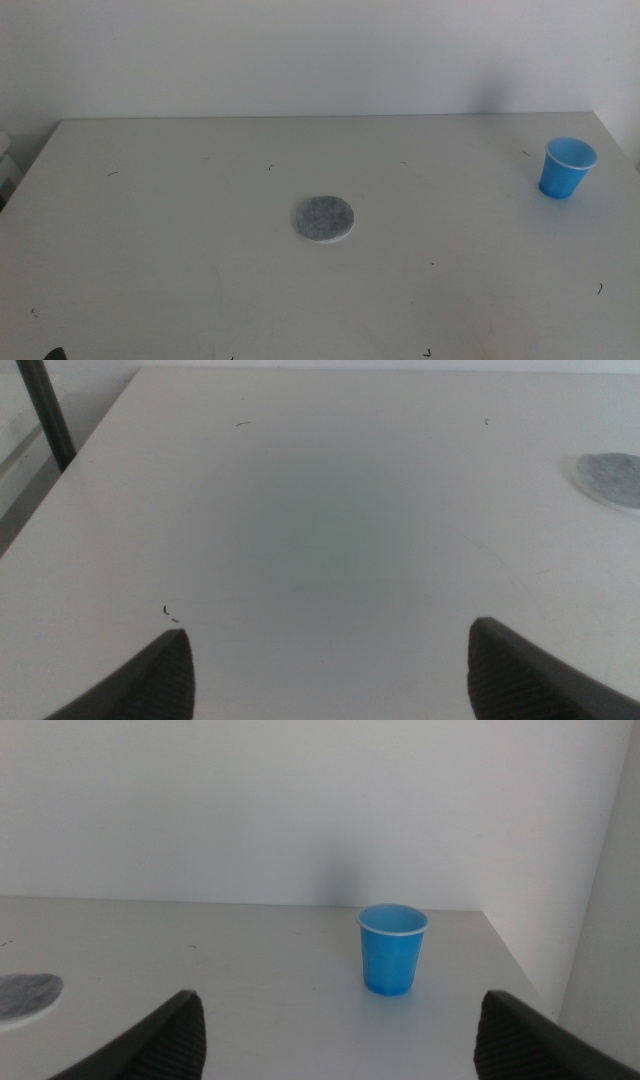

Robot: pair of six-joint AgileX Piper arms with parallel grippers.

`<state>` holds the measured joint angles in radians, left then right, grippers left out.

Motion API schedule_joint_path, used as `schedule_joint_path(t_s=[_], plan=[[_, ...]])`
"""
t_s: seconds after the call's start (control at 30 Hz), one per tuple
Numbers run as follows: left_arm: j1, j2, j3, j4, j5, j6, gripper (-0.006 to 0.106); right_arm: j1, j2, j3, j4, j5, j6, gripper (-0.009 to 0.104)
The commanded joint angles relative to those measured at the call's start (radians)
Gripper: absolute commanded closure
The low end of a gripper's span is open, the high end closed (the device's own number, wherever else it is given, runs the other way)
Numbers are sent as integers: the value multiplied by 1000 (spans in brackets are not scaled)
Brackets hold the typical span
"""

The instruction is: Place an empty cup on a cup mat.

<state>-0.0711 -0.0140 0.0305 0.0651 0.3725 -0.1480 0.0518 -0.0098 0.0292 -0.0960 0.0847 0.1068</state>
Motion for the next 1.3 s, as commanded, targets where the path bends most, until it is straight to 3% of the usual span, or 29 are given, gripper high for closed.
schedule_joint_path(t_s=[0.0, 0.13, 0.33, 0.53, 1.0, 1.27], plan=[[1, -4, -6, 0, -67, -11, -5, -7, -27, -7, -6, -76, -18, 21], [1, -4, -6, 0, -67, -11, -5, -7, -24, -55, 0, -42, -17, 21], [1, -4, -6, 0, -67, -11, -5, -7, 52, -199, -55, 35, -17, 21], [1, -4, -6, 0, -67, -11, -5, -7, 246, -362, -36, 61, 0, 21], [1, -4, -6, 0, -67, -11, -5, -7, 839, -964, -47, 553, 96, 21], [1, -4, -6, 0, -67, -11, -5, -7, 1139, -1255, -63, 677, 92, 21]])
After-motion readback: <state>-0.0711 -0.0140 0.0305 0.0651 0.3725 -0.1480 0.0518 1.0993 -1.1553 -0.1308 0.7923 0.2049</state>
